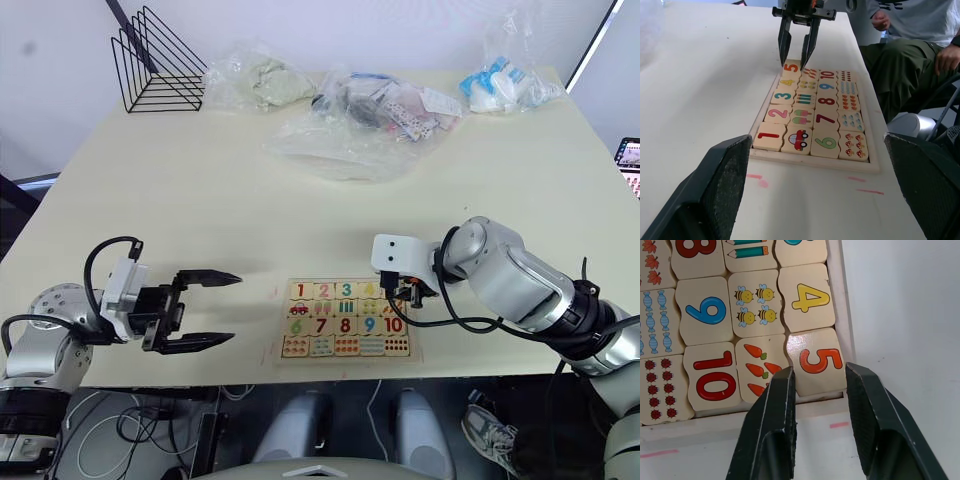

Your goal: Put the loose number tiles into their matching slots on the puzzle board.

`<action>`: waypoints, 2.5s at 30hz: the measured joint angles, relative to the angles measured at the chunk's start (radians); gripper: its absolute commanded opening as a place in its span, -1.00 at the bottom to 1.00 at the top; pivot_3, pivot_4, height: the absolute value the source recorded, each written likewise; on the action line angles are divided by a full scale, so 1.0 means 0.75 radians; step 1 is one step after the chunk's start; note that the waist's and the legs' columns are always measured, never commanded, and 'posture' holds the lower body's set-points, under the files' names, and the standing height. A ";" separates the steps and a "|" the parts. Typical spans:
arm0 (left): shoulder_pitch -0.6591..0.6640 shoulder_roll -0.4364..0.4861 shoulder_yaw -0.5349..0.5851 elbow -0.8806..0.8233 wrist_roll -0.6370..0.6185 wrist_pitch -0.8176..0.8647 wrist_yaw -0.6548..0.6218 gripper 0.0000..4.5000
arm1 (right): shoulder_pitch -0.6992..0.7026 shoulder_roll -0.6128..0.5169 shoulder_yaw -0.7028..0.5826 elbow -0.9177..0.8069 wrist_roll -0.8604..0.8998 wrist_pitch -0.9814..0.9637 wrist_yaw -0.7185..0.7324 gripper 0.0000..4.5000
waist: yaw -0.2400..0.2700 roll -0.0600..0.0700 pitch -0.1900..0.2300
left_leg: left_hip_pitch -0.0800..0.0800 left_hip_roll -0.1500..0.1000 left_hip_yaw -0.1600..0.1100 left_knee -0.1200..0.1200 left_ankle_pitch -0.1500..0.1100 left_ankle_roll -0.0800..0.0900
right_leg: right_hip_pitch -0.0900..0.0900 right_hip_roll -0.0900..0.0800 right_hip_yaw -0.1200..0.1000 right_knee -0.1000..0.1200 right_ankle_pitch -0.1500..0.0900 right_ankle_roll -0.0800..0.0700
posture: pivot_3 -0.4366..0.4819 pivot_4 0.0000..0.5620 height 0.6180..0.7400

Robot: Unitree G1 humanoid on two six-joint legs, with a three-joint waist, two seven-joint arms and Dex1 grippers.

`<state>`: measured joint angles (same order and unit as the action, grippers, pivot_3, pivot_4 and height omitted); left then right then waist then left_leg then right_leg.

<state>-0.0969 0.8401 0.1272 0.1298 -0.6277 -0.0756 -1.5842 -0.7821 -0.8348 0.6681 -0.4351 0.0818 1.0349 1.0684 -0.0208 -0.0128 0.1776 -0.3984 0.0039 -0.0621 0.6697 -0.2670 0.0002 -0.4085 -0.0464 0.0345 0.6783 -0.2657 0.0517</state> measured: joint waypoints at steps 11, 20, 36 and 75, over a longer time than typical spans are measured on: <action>-0.009 -0.002 0.000 0.008 0.009 -0.003 0.000 1.00 | 0.000 -0.018 0.000 0.007 -0.008 -0.029 0.034 0.98 | 0.000 0.000 0.000 | 0.000 0.000 0.000 0.000 0.000 0.000 | 0.000 0.000 0.000 0.000 0.000 0.000 | -0.05 -0.47 1.00; -0.013 -0.002 0.000 0.014 0.010 -0.009 0.000 1.00 | 0.044 0.003 -0.133 0.035 0.059 -0.077 0.030 0.75 | 0.001 0.000 0.000 | 0.000 0.000 0.000 0.000 0.000 0.000 | 0.000 0.000 0.000 0.000 0.000 0.000 | -0.05 -0.47 1.00; -0.041 -0.006 -0.026 0.072 0.022 -0.052 0.000 1.00 | 0.524 0.183 -0.613 0.232 0.294 -0.709 0.021 -0.93 | 0.003 -0.001 0.000 | 0.000 0.000 0.002 0.000 0.000 0.000 | 0.000 0.000 0.000 0.000 0.000 0.000 | -0.05 -0.47 1.00; 0.093 -0.126 0.059 0.102 0.115 -0.045 0.270 1.00 | 1.015 0.281 -0.987 0.372 0.315 -1.102 -0.203 -0.93 | 0.006 -0.001 -0.001 | 0.001 0.000 0.002 0.000 0.000 0.000 | 0.001 0.000 0.001 0.001 0.000 0.000 | -0.05 -0.47 1.00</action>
<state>-0.0270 0.7453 0.1715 0.2067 -0.5414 -0.1094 -1.3816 -0.0212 -0.6242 -0.0720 -0.1565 0.3183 0.2083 0.9165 -0.0159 -0.0138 0.1772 -0.3975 0.0037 -0.0607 0.6696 -0.2670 0.0002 -0.4074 -0.0464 0.0352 0.6790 -0.2656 0.0518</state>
